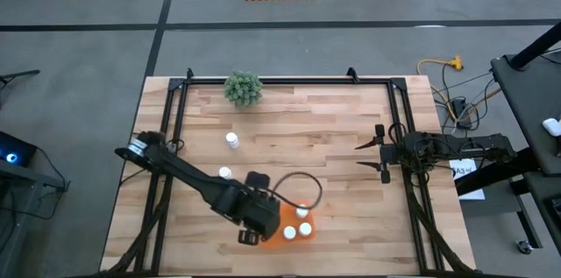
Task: Pick and place pill bottles into a basket
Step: Put the bottom pill bottle into the bin
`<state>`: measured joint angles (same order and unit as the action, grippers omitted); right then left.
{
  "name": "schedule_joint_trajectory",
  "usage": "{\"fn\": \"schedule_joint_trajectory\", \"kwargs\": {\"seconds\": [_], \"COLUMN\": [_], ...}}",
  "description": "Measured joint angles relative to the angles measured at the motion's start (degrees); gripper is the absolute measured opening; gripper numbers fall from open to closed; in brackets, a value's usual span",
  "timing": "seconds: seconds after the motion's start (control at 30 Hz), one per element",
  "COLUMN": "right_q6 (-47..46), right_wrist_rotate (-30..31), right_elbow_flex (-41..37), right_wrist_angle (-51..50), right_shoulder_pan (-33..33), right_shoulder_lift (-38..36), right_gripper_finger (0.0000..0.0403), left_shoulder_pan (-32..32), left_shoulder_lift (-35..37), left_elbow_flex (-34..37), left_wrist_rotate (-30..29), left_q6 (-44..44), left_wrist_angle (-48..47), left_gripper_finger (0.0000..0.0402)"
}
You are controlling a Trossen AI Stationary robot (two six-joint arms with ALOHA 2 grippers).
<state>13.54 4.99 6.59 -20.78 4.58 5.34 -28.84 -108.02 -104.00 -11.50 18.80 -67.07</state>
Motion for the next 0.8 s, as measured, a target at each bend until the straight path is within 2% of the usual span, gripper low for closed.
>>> {"fn": "schedule_joint_trajectory", "kwargs": {"seconds": [0.27,0.8], "right_q6": [0.0,0.0], "right_wrist_rotate": [0.0,-0.3], "right_elbow_flex": [0.0,0.0], "right_wrist_angle": [0.0,0.0], "right_shoulder_pan": [0.0,0.0], "right_shoulder_lift": [0.0,0.0], "right_gripper_finger": [0.0206,0.0206], "left_shoulder_pan": [1.6,4.0], "left_shoulder_lift": [-6.2,-10.6], "left_elbow_flex": [-7.7,-7.2], "left_wrist_rotate": [-0.2,0.8], "left_q6": [-5.9,-7.3], "left_wrist_angle": [0.2,2.5], "left_gripper_finger": [0.0142,0.0142]}}
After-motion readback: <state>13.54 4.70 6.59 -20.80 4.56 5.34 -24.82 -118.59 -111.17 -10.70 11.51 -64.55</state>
